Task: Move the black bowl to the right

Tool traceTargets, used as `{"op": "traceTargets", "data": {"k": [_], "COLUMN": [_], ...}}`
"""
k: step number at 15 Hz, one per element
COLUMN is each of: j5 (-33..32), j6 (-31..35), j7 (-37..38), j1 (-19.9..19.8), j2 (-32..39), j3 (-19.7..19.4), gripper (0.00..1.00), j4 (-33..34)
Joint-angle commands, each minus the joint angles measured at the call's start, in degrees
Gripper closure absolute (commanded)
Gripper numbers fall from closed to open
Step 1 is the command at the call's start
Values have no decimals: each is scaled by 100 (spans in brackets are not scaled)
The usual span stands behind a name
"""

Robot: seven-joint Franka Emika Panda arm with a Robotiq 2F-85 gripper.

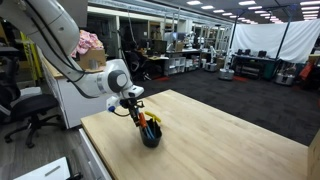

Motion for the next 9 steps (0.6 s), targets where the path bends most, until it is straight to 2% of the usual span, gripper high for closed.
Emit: {"op": "traceTargets", "data": {"k": [1,4,9], "j5": [-444,-655,-637], "j6": [79,106,102], "j7": [411,692,841], "j1": [-87,-97,-113], "j2": [137,151,156], "j3": [-28,-38,-38], "gripper": [100,100,100], "j4": [155,134,124]}}
